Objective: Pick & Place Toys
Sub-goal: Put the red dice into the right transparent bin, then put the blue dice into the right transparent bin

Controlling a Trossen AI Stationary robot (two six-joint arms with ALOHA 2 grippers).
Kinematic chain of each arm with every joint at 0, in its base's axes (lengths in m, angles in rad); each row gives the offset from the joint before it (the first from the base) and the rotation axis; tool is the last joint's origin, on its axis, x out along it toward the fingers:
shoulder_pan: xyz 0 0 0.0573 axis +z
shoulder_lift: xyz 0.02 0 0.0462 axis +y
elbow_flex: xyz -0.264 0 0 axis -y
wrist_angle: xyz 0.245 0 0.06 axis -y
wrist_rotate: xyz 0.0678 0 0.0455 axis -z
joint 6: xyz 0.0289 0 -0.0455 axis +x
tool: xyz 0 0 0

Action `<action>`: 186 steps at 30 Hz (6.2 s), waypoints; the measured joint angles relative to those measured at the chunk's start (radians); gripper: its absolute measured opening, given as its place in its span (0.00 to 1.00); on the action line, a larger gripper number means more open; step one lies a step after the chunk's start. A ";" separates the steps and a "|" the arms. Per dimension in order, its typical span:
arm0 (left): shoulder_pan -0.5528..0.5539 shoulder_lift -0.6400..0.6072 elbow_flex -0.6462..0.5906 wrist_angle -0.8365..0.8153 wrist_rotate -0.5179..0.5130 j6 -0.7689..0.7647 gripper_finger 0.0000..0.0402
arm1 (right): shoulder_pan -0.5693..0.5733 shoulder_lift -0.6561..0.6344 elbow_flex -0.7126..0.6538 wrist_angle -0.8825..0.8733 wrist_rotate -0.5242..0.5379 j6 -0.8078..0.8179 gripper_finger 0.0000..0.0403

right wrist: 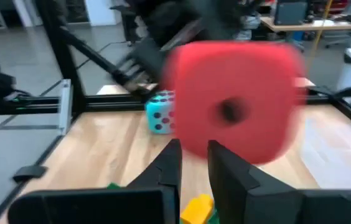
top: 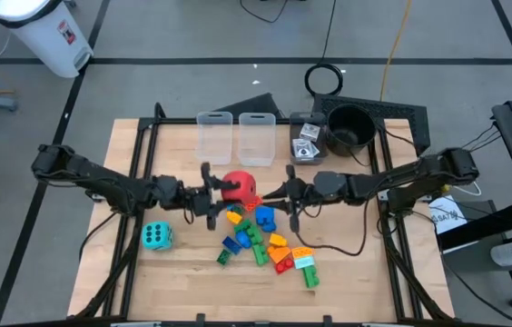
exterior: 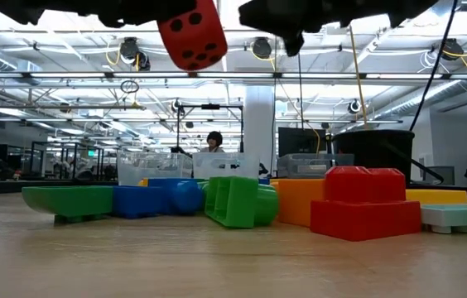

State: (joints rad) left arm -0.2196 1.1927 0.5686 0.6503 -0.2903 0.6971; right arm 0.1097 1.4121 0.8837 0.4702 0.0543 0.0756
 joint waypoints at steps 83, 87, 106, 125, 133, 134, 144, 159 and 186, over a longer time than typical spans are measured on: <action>0.772 0.735 0.492 -0.172 0.158 0.060 0.87 | -0.012 -0.199 -0.143 -0.102 0.076 -0.167 0.02; 0.772 0.712 0.493 -0.187 0.204 0.057 0.86 | -0.012 -0.199 -0.143 -0.103 0.076 -0.167 0.02; 0.739 0.543 0.492 -0.370 0.261 -0.177 0.78 | -0.012 -0.199 -0.143 -0.109 0.076 -0.167 0.02; 0.733 0.573 0.492 -0.374 0.273 -0.149 0.02 | -0.012 -0.199 -0.143 -0.101 0.076 -0.167 0.01; 0.782 0.573 0.492 -0.513 0.372 -0.158 0.01 | -0.012 -0.199 -0.143 -0.101 0.076 -0.165 0.00; 0.788 0.573 0.492 -0.524 0.396 -0.158 0.01 | -0.012 -0.199 -0.143 -0.100 0.076 -0.166 0.00; 0.795 0.668 0.492 -0.445 0.473 -0.171 0.01 | -0.012 -0.199 -0.143 -0.093 0.076 -0.166 0.00; 0.797 0.723 0.655 -0.639 0.393 -0.235 0.01 | -0.012 -0.199 -0.143 -0.094 0.076 -0.166 0.00; 0.712 0.400 0.661 -1.011 0.240 -0.370 0.09 | -0.012 -0.198 -0.143 -0.107 0.076 -0.168 0.01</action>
State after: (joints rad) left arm 0.4927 1.5924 1.2301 -0.3609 -0.0502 0.3268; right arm 0.0975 1.2137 0.7403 0.3637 0.1307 -0.0921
